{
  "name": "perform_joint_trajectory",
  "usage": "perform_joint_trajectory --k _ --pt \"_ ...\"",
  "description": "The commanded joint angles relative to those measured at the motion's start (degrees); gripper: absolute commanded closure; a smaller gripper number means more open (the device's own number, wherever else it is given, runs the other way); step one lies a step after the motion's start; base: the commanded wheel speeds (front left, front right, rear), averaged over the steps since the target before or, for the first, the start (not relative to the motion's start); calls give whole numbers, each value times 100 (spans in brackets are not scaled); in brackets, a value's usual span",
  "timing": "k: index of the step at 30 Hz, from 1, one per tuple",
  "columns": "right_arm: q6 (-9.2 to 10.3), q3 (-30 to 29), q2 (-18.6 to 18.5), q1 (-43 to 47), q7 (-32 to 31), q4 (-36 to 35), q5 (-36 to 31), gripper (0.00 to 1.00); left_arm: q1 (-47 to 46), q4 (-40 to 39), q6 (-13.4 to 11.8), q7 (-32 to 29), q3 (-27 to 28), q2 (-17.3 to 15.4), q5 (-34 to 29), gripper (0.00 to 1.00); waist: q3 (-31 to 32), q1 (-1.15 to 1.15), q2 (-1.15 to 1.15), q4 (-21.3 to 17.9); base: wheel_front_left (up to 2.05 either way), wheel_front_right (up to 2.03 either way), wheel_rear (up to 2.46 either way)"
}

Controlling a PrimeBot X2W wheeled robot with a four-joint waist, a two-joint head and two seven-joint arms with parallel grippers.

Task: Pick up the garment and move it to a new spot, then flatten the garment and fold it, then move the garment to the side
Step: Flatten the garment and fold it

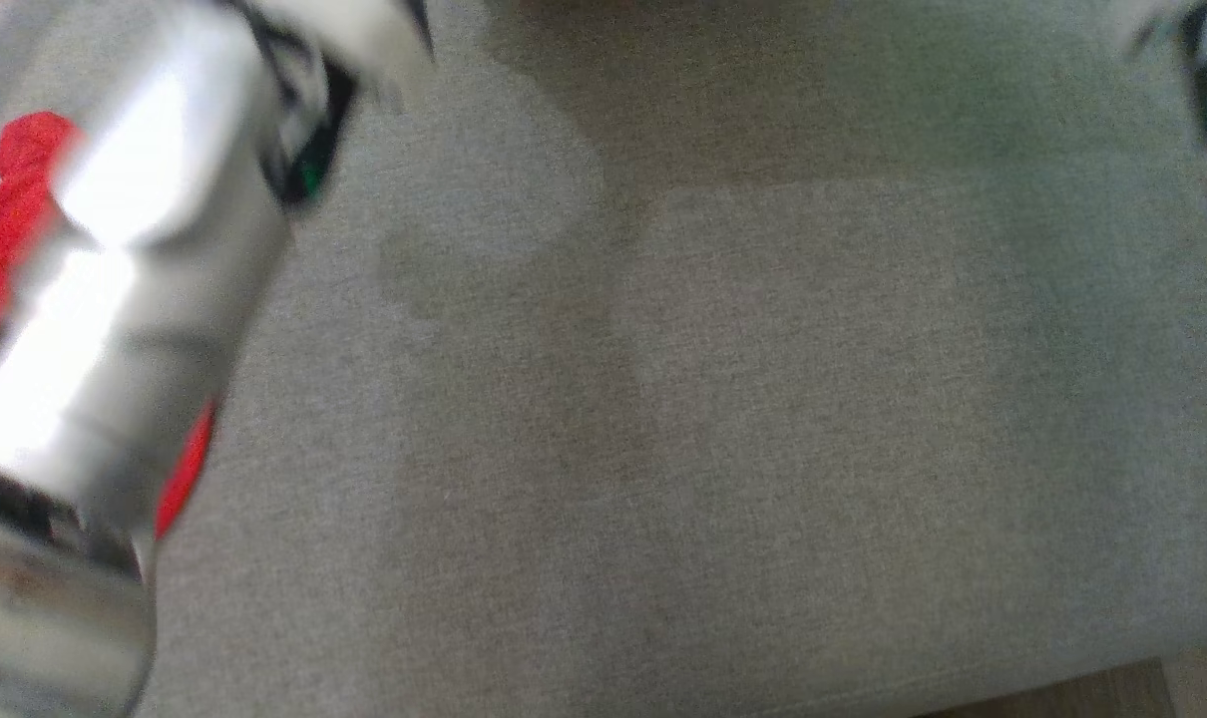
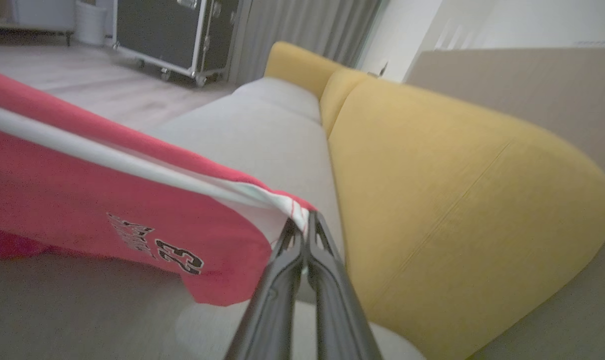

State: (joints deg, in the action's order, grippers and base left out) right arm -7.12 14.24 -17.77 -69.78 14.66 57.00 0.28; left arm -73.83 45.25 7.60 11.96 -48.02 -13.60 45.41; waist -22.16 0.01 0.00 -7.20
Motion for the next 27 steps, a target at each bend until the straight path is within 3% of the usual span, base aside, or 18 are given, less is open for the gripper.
perform_joint_trajectory --k 1,4,11,15,27 --pt "-36 190 -28 290 31 59 115 100 127 -145 -13 46 -96 -326 170 100 64 -1 0 35 0 0 0" --pt "-36 478 -70 570 32 280 253 100 492 -242 -13 48 -381 -444 377 100 147 -1 0 59 0 0 0" --pt "-36 1811 -331 1416 -374 733 1226 100 1549 -822 -12 -48 -1540 -988 873 100 590 -1 0 122 0 0 0" --pt "-36 2913 -788 1988 -853 290 2170 100 1950 -1117 -12 -55 -2137 -1238 958 100 1000 -1 0 169 0 0 0" --pt "-36 4964 -2260 2851 -2003 -1359 4227 100 3052 -1475 -11 70 -2443 -1361 1069 100 1993 -1 0 90 0 0 0"
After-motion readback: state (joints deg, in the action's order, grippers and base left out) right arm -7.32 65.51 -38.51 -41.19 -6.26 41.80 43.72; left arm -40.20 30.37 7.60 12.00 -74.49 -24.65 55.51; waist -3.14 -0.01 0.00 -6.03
